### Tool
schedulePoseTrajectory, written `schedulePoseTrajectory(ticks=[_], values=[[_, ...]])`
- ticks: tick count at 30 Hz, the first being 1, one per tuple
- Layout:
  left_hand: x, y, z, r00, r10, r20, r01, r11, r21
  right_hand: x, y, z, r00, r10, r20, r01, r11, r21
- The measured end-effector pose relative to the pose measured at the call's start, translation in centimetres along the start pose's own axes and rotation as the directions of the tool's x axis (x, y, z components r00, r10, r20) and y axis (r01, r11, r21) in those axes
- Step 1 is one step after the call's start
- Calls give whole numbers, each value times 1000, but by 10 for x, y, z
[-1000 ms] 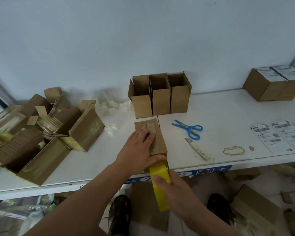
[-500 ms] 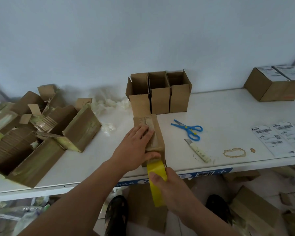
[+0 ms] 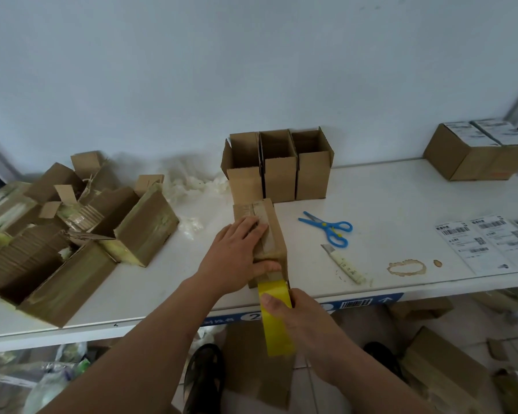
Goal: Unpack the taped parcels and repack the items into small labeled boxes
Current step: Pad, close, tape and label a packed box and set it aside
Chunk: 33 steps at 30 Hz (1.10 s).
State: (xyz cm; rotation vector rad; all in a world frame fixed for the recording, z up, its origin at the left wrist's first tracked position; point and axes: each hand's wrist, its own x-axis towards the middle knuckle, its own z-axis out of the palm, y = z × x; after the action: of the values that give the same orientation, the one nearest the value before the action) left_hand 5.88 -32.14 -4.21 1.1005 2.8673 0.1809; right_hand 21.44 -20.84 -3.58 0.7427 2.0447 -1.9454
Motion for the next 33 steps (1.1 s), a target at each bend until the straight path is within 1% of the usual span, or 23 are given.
schedulePoseTrajectory(ticks=[3,6,7,9,11,12,13,14,15,16,17,18,20,24,25,26,27,28,29,30,31,33], values=[[0,6,-6,1000,-16,26,17,998,-56,0,-1,-4,1000,5,16,-5,1000,-13],[-6,11,-10,998,-52,-31,46,986,-158,1,-2,-8,999,4,40,-3,1000,-21],[-11,14,-11,994,-95,-49,82,974,-212,1,-2,-10,999,8,51,-8,1000,-16],[-25,24,-13,970,-226,-88,186,926,-328,2,0,-11,997,16,72,-15,1000,-19],[-41,39,-16,912,-393,-119,310,849,-428,4,1,-11,997,26,75,-24,999,-29],[-47,46,-14,876,-476,-81,379,781,-496,4,1,-11,997,30,75,-27,999,-32],[-53,52,-12,840,-542,18,454,685,-570,5,1,-11,997,31,73,-29,999,-31],[-57,56,-9,799,-577,167,532,550,-644,5,1,-11,997,34,74,-32,999,-29],[-59,60,-5,759,-567,321,591,392,-705,4,2,-11,996,35,83,-33,999,-30],[-62,62,-1,720,-531,446,630,232,-741,4,3,-12,995,35,93,-32,999,-30],[-65,64,0,686,-490,538,659,104,-745,4,2,-13,994,38,102,-35,999,-34],[-67,65,0,665,-452,595,672,14,-741,3,1,-14,993,40,112,-35,999,-42],[-66,65,2,652,-423,629,666,-76,-742,3,-1,-19,988,48,144,-40,998,-54],[-61,65,6,675,-412,612,581,-213,-785,7,-13,-42,968,86,237,-67,994,-85],[-59,65,7,679,-418,604,557,-243,-794,8,-19,-52,968,91,234,-72,994,-86],[-58,65,9,680,-423,599,538,-269,-799,9,-24,-60,978,81,191,-65,994,-91],[-58,66,9,679,-426,598,527,-284,-801,13,-27,-70,994,41,97,-27,989,-146],[-56,66,9,680,-428,596,518,-295,-803,21,-25,-79,999,-29,-35,18,961,-278],[-56,67,9,678,-433,594,513,-299,-805,30,-22,-86,980,-117,-159,33,890,-454],[-56,68,8,678,-436,592,509,-302,-806,37,-19,-90,948,-190,-257,0,805,-593],[-55,69,8,678,-439,589,506,-301,-808,43,-14,-92,919,-230,-320,-49,738,-673],[-55,69,8,681,-445,582,499,-299,-813,55,-2,-93,889,-264,-373,-136,627,-767]])
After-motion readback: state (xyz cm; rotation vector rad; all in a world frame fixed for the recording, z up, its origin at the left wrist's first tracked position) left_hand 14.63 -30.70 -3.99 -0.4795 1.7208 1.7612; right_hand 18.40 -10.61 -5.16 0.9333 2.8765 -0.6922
